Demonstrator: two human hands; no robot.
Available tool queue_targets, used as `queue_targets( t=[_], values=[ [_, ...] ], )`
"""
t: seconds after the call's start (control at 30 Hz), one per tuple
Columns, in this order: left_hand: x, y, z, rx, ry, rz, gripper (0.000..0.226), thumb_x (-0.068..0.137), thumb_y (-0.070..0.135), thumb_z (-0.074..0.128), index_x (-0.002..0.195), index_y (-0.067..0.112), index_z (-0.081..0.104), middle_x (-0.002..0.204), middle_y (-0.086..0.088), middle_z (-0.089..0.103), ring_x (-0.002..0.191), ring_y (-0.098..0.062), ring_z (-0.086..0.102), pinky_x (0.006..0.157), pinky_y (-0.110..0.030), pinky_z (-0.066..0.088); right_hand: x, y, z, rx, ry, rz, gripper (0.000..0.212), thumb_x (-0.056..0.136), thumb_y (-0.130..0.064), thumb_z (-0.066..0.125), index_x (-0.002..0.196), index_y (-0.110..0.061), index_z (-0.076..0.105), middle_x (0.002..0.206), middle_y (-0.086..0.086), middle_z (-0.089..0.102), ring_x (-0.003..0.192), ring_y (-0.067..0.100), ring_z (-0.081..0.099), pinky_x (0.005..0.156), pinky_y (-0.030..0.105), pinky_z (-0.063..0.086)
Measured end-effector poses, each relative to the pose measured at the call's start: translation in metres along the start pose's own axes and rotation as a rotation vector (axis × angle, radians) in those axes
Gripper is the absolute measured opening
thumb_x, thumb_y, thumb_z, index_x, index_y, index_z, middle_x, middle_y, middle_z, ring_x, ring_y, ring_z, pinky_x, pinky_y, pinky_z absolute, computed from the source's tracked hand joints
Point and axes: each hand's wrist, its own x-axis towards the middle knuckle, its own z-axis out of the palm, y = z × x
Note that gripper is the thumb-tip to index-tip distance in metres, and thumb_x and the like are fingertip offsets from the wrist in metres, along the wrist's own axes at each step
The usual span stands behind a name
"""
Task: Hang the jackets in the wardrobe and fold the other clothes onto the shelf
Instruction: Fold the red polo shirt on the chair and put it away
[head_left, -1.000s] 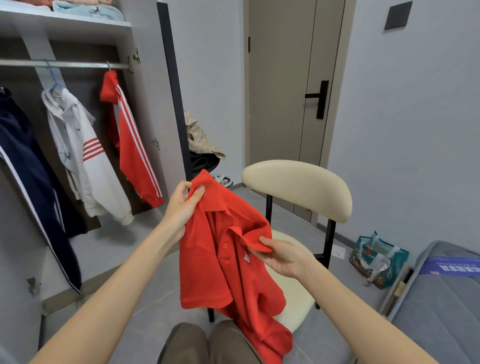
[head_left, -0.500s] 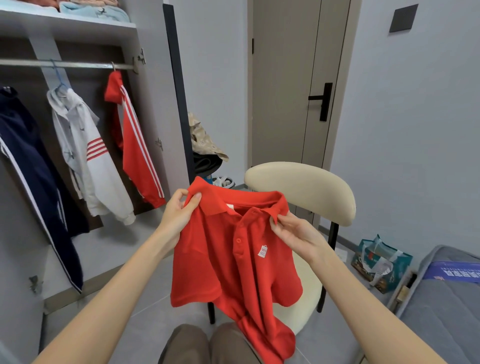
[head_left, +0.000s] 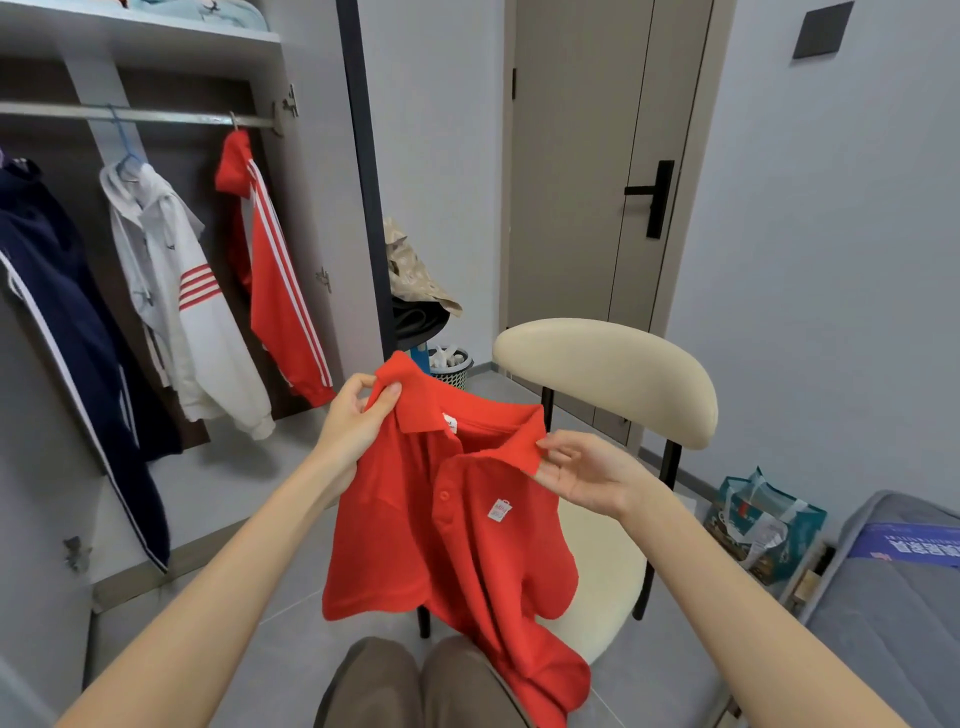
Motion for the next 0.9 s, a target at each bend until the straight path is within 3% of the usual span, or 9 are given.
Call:
queue_targets(
  t=[0.07, 0.13, 0.23, 0.37, 0.47, 0.57, 0.67, 0.77, 0.9],
  values=[
    [0.000, 0.003, 0.002, 0.003, -0.043, 0.012, 0.013, 0.095, 0.025, 0.059, 0.097, 0.013, 0.054, 0.068, 0.010, 0.070, 0.059, 0.004, 0.065, 0.055, -0.013, 0.052, 0.005, 0.005, -0.003, -0.217, 0.051, -0.063, 0.045, 0.081, 0.017, 0.054, 0.112, -0.016, 0.052, 0.080, 0.015, 0.058, 0.077, 0.025, 0.063, 0.081, 0.047, 0.058],
    [-0.001, 0.005, 0.003, -0.007, -0.092, 0.024, 0.010, 0.095, 0.023, 0.058, 0.094, 0.014, 0.054, 0.068, 0.012, 0.071, 0.062, 0.001, 0.066, 0.059, -0.014, 0.053, 0.005, 0.010, -0.011, -0.673, 0.088, -0.129, 0.069, 0.081, 0.013, 0.060, 0.128, -0.034, 0.042, 0.088, 0.009, 0.057, 0.084, 0.021, 0.057, 0.087, 0.045, 0.054],
    [-0.001, 0.011, 0.005, -0.026, -0.169, 0.061, 0.009, 0.095, 0.022, 0.058, 0.093, 0.014, 0.054, 0.073, 0.009, 0.072, 0.069, -0.002, 0.067, 0.065, -0.016, 0.054, 0.004, 0.019, -0.019, -1.185, 0.010, -0.151, 0.060, 0.081, -0.005, 0.071, 0.128, -0.037, 0.052, 0.119, -0.010, 0.059, 0.111, 0.010, 0.054, 0.099, 0.031, 0.043],
    [0.000, 0.023, 0.006, 0.000, -0.240, 0.123, 0.011, 0.095, 0.021, 0.058, 0.099, 0.011, 0.056, 0.078, 0.009, 0.072, 0.075, -0.003, 0.069, 0.066, -0.015, 0.053, 0.013, 0.032, -0.026, -1.098, -0.122, -0.241, 0.043, 0.087, -0.006, 0.068, 0.128, -0.017, 0.059, 0.128, -0.004, 0.063, 0.122, 0.011, 0.055, 0.107, 0.030, 0.040],
    [0.005, 0.029, 0.002, 0.073, -0.188, 0.153, 0.013, 0.095, 0.025, 0.059, 0.096, 0.013, 0.056, 0.078, 0.007, 0.071, 0.074, -0.004, 0.068, 0.067, -0.018, 0.054, 0.018, 0.031, -0.027, -1.011, 0.000, -0.377, 0.030, 0.092, -0.006, 0.062, 0.122, -0.010, 0.061, 0.122, -0.001, 0.067, 0.112, 0.007, 0.061, 0.099, 0.019, 0.045],
    [0.013, 0.031, -0.005, 0.227, -0.074, 0.228, 0.011, 0.095, 0.026, 0.059, 0.091, 0.017, 0.055, 0.086, 0.007, 0.067, 0.078, -0.004, 0.063, 0.072, -0.018, 0.050, 0.017, 0.010, -0.023, -0.945, 0.179, -0.614, 0.018, 0.095, -0.010, 0.058, 0.111, -0.004, 0.060, 0.108, 0.011, 0.066, 0.098, 0.013, 0.056, 0.089, 0.025, 0.044],
    [0.023, 0.037, -0.007, 0.305, 0.009, 0.283, 0.009, 0.097, 0.028, 0.055, 0.093, 0.020, 0.056, 0.090, 0.007, 0.058, 0.080, -0.006, 0.054, 0.073, -0.020, 0.044, 0.002, -0.022, 0.000, -0.953, 0.225, -0.849, 0.002, 0.097, -0.014, 0.056, 0.096, -0.013, 0.057, 0.089, 0.000, 0.061, 0.083, 0.007, 0.052, 0.076, 0.025, 0.043],
    [0.033, 0.060, -0.002, 0.286, 0.047, 0.327, 0.010, 0.100, 0.030, 0.051, 0.095, 0.023, 0.056, 0.088, 0.009, 0.058, 0.080, -0.002, 0.055, 0.072, -0.016, 0.045, -0.016, -0.054, 0.033, -1.079, 0.292, -1.074, 0.007, 0.099, -0.022, 0.053, 0.092, -0.021, 0.055, 0.083, -0.010, 0.060, 0.072, 0.001, 0.049, 0.065, 0.014, 0.039],
    [0.038, 0.112, 0.003, 0.302, 0.110, 0.523, 0.013, 0.102, 0.028, 0.046, 0.100, 0.018, 0.054, 0.090, 0.017, 0.058, 0.080, 0.014, 0.054, 0.075, -0.013, 0.041, -0.047, -0.093, 0.078, -1.214, 0.432, -1.300, 0.007, 0.097, -0.030, 0.055, 0.095, -0.025, 0.059, 0.092, -0.002, 0.063, 0.082, 0.011, 0.055, 0.073, 0.028, 0.043]
  ],
)
